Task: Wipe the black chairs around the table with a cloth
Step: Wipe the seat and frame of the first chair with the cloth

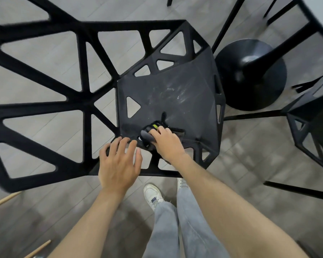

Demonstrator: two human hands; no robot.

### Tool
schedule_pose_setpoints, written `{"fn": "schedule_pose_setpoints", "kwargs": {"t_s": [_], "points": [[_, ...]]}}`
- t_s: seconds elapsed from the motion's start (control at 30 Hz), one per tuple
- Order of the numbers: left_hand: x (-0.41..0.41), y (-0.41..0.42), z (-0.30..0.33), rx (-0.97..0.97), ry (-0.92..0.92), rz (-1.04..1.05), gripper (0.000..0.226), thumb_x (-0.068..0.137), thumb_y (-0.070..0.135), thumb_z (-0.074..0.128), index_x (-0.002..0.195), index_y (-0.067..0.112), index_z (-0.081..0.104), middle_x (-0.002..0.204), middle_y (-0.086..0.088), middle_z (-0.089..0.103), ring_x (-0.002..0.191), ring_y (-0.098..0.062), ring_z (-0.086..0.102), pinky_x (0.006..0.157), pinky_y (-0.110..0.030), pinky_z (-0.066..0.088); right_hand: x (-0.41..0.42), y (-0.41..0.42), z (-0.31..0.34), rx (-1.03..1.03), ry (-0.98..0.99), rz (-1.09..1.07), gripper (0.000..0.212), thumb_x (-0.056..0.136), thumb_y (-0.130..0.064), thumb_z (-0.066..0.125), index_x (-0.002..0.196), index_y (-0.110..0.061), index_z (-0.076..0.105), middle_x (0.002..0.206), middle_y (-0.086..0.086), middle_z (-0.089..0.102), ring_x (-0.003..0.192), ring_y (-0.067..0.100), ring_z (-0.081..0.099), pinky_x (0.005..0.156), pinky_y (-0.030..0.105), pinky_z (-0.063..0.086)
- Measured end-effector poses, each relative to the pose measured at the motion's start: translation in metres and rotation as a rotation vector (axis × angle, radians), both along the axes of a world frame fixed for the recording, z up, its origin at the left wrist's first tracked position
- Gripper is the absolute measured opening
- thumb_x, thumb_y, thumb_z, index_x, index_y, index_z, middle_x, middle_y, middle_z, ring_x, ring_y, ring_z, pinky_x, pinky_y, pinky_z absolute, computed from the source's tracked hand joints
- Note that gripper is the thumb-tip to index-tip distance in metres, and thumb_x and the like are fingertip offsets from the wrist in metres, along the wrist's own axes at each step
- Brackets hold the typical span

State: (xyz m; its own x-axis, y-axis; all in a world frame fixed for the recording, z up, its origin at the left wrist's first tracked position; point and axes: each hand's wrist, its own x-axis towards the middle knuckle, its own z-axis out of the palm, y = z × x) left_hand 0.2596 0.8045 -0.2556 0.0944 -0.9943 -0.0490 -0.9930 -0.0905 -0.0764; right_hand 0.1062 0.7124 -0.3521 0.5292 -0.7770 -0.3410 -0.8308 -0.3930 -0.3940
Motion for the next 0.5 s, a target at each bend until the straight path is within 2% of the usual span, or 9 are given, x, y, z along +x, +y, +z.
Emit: {"fn": "schedule_pose_setpoints", "kwargs": {"t_s": [0.07, 0.13, 0.23, 0.3, 0.37, 0.43, 0.5], "points": [[-0.001, 0.0, 0.0, -0.008, 0.008, 0.007, 0.035, 0.105, 0.034, 0.043, 0.121, 0.015, 0.067, 0.128, -0.007, 0.066, 0.126, -0.031, 0.059, 0.102, -0.049, 0.04, -0.038, 0.0, 0.003, -0.066, 0.032, -0.061, 0.031, 0.097, -0.029, 0.06, 0.128, -0.022, 0.055, 0.117, 0.008, 0.056, 0.103, 0.033, 0.057, 0.073, 0.045, 0.052], [-0.001, 0.0, -0.001, -0.015, 0.018, 0.004, 0.035, 0.105, 0.034, 0.043, 0.12, 0.015, 0.068, 0.127, -0.007, 0.067, 0.125, -0.031, 0.059, 0.102, -0.049, 0.04, -0.076, 0.002, 0.006, -0.128, 0.072, -0.227, 0.029, 0.091, -0.025, 0.066, 0.118, -0.022, 0.059, 0.111, 0.009, 0.057, 0.096, 0.036, 0.058, 0.067, 0.044, 0.052], [-0.001, 0.0, -0.001, -0.02, 0.015, 0.001, 0.035, 0.105, 0.035, 0.043, 0.121, 0.015, 0.068, 0.127, -0.007, 0.067, 0.125, -0.031, 0.059, 0.102, -0.049, 0.04, -0.115, 0.027, 0.019, -0.048, 0.06, -0.572, 0.027, 0.094, -0.023, 0.066, 0.12, -0.019, 0.06, 0.11, 0.011, 0.056, 0.094, 0.038, 0.058, 0.071, 0.044, 0.051], [-0.002, 0.0, -0.001, -0.024, 0.013, 0.0, 0.036, 0.105, 0.034, 0.043, 0.121, 0.014, 0.068, 0.127, -0.007, 0.067, 0.125, -0.031, 0.059, 0.101, -0.049, 0.04, -0.129, 0.062, 0.03, 0.027, -0.009, -0.719, 0.031, 0.096, -0.024, 0.065, 0.126, -0.02, 0.059, 0.111, 0.009, 0.056, 0.096, 0.037, 0.058, 0.076, 0.042, 0.05], [-0.001, 0.001, 0.0, -0.036, 0.013, -0.004, 0.036, 0.106, 0.034, 0.043, 0.121, 0.014, 0.068, 0.126, -0.008, 0.067, 0.124, -0.032, 0.06, 0.101, -0.049, 0.04, -0.13, 0.105, 0.042, 0.12, -0.098, -0.741, 0.031, 0.096, -0.024, 0.066, 0.126, -0.022, 0.06, 0.111, 0.005, 0.055, 0.095, 0.034, 0.061, 0.076, 0.038, 0.048], [-0.001, 0.0, 0.0, -0.049, 0.006, -0.012, 0.036, 0.106, 0.034, 0.042, 0.12, 0.013, 0.068, 0.125, -0.008, 0.067, 0.123, -0.032, 0.06, 0.099, -0.049, 0.04, -0.127, 0.132, 0.05, 0.194, -0.173, -0.769, 0.026, 0.098, -0.027, 0.062, 0.123, -0.022, 0.059, 0.114, 0.002, 0.055, 0.096, 0.033, 0.062, 0.079, 0.041, 0.051], [-0.002, 0.001, -0.001, -0.067, -0.009, -0.019, 0.035, 0.106, 0.033, 0.041, 0.119, 0.013, 0.067, 0.124, -0.008, 0.067, 0.121, -0.031, 0.06, 0.098, -0.048, 0.039, -0.126, 0.124, 0.045, 0.13, -0.152, -0.731, 0.028, 0.099, -0.035, 0.054, 0.122, -0.019, 0.058, 0.115, 0.002, 0.056, 0.099, 0.03, 0.061, 0.081, 0.044, 0.052]]}}
